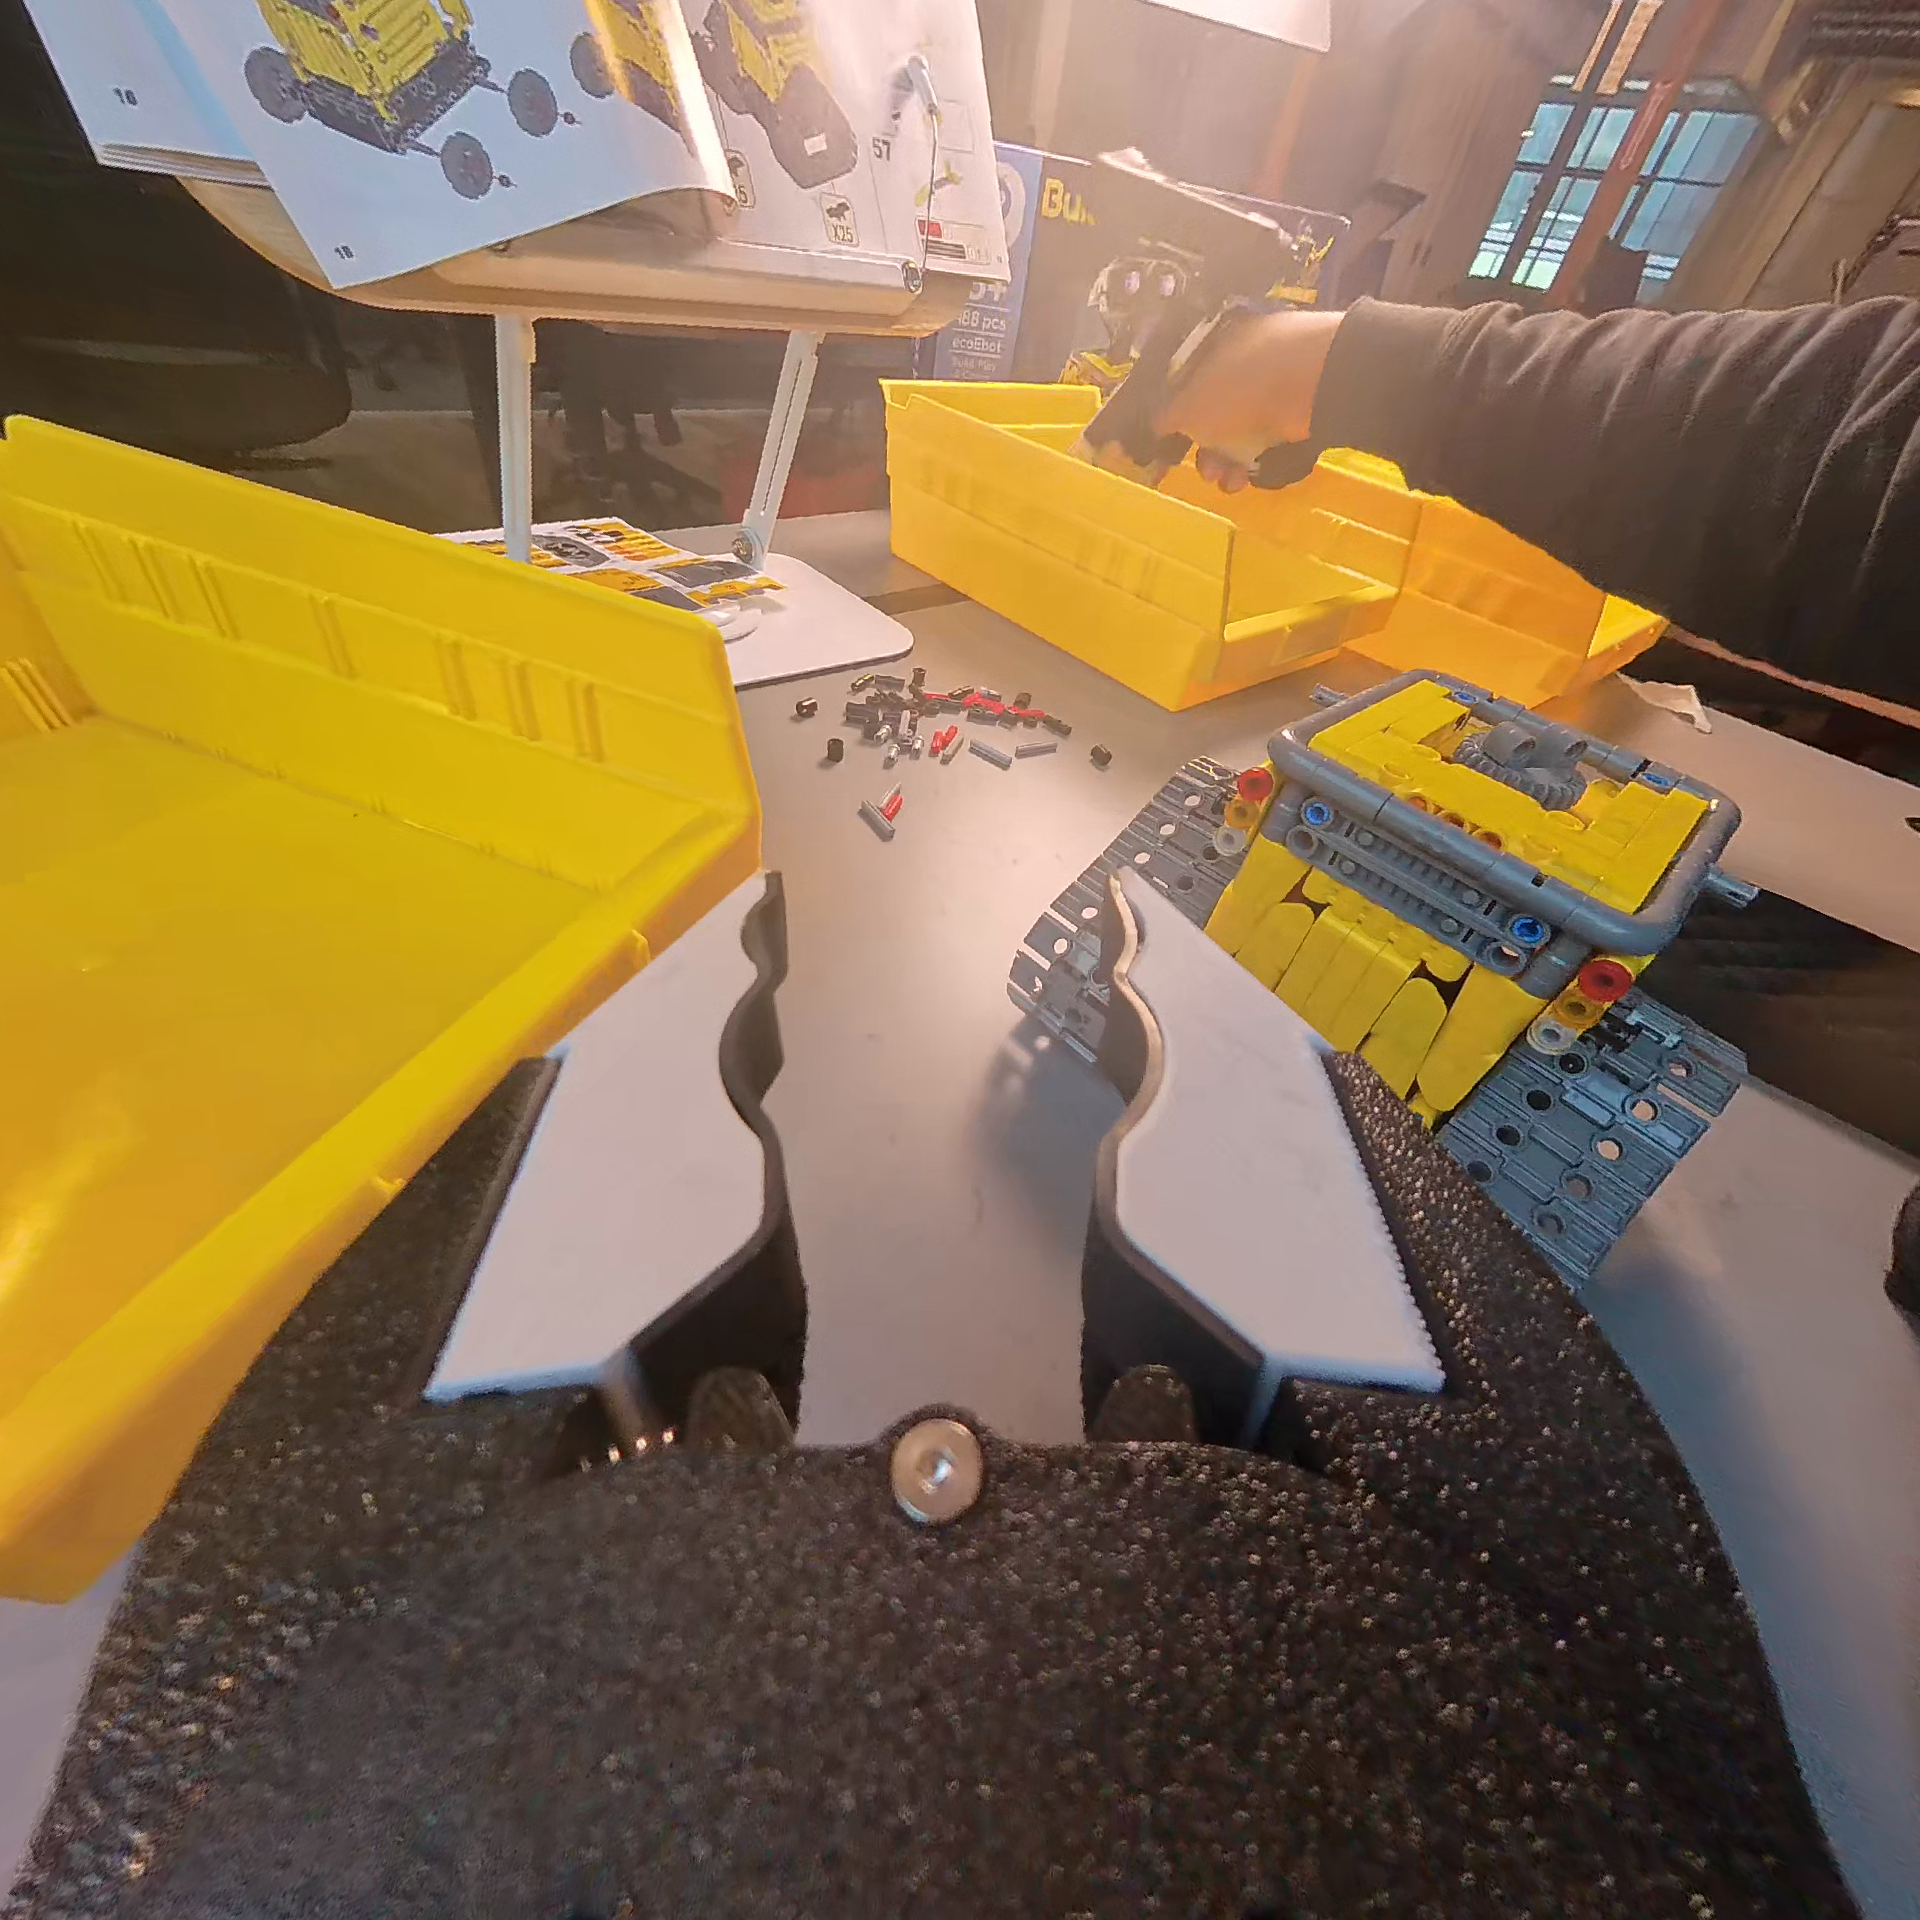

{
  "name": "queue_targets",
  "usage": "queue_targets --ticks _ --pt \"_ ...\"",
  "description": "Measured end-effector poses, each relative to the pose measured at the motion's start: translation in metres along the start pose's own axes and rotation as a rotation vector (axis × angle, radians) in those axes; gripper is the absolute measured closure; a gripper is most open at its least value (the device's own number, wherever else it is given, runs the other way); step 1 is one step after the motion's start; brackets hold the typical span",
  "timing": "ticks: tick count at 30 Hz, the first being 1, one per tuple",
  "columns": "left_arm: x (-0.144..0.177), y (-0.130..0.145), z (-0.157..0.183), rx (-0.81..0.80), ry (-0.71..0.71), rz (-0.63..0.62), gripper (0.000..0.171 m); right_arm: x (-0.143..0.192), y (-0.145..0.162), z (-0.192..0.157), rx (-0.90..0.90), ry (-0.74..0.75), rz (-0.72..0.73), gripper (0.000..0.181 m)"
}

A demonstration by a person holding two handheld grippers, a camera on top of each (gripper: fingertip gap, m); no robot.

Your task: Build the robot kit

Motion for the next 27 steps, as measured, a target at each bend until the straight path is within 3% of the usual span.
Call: queue_targets --ticks 6,13,18,20,22,25,27 --pt "-0.002 0.002 0.000 0.001 -0.003 -0.013 0.112 0.007 -0.007 -0.001 0.003 0.008 0.073 0.175" --pt "-0.002 0.002 -0.002 0.004 -0.014 -0.015 0.112 -0.019 0.009 -0.023 0.057 -0.028 -0.011 0.175" --pt "-0.003 0.003 -0.003 0.014 -0.011 -0.021 0.112 -0.008 0.018 -0.041 0.053 -0.146 -0.029 0.179" --pt "-0.003 0.003 -0.003 0.016 -0.008 -0.023 0.112 0.008 0.017 -0.050 0.056 -0.207 0.028 0.178" --pt "-0.002 0.003 -0.003 0.014 -0.009 -0.019 0.112 0.039 0.007 -0.053 0.055 -0.231 0.174 0.175" --pt "-0.002 0.002 -0.003 0.014 -0.009 -0.016 0.112 0.103 -0.003 -0.035 0.063 -0.149 0.451 0.173" --pt "-0.003 0.003 -0.002 0.013 -0.009 -0.020 0.112 0.144 0.007 -0.014 0.045 -0.067 0.552 0.165"
Point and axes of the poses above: each gripper's, where its closed fingertips meet, x back along the fingers, y out of its underside, z = x × y across the jaws, the point moved 3 cm from there along x, back along the fingers, and after that the axes turned 8 degrees about y, right-handed, at the moved point
